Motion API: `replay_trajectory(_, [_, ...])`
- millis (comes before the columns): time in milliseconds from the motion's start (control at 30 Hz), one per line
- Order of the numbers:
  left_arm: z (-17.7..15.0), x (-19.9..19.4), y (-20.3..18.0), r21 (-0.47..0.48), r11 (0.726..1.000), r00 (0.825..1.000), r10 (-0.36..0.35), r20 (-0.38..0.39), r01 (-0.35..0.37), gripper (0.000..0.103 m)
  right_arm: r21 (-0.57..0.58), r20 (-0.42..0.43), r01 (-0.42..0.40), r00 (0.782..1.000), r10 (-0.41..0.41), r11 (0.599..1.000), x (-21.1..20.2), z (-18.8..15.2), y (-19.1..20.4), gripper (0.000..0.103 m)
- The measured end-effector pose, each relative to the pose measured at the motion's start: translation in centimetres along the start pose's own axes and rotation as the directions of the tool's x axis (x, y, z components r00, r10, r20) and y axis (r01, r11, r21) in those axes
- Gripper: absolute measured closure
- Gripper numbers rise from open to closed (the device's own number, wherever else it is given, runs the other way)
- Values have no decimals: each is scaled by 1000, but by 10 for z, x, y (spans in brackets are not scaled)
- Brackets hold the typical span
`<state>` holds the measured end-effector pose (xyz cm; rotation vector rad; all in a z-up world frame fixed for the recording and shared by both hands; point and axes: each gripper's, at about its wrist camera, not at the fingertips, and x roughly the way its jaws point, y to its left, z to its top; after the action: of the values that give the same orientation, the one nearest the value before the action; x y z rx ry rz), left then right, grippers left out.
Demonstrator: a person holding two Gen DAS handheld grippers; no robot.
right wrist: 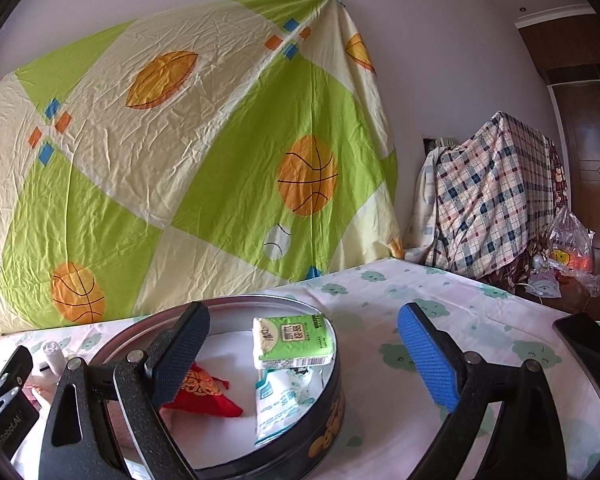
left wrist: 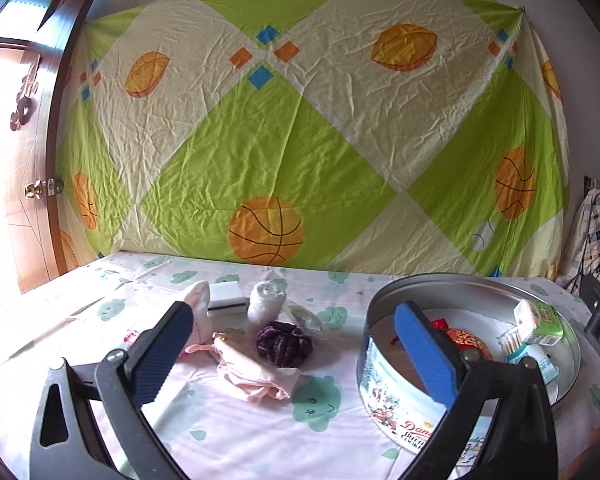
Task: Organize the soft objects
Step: 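Move both tools back toward the towel and pink cloth beside the tin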
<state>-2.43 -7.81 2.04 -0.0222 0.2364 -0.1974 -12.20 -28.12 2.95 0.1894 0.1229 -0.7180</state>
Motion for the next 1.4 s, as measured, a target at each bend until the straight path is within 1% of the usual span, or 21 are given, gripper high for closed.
replay_trajectory(233, [0,2,26,-16,1000,1000,22,-1,-22,1,-11,-8,-25,1000,25,1000,-12,-7,23,6])
replay_trajectory(600, [2,10,67,-56,996,998,66,-8,-67,1,-44,-24,-86,996,85,995,-26,-16,67,6])
replay_trajectory(1000, [3,20,107,-100,990,995,101,-21,-103,1,-63,-53,-142,989,139,988,-33,-26,105,6])
replay_trajectory(1400, [4,33,146,-132,979,988,152,-39,-156,1,-84,-82,-204,977,197,975,-39,-35,139,6])
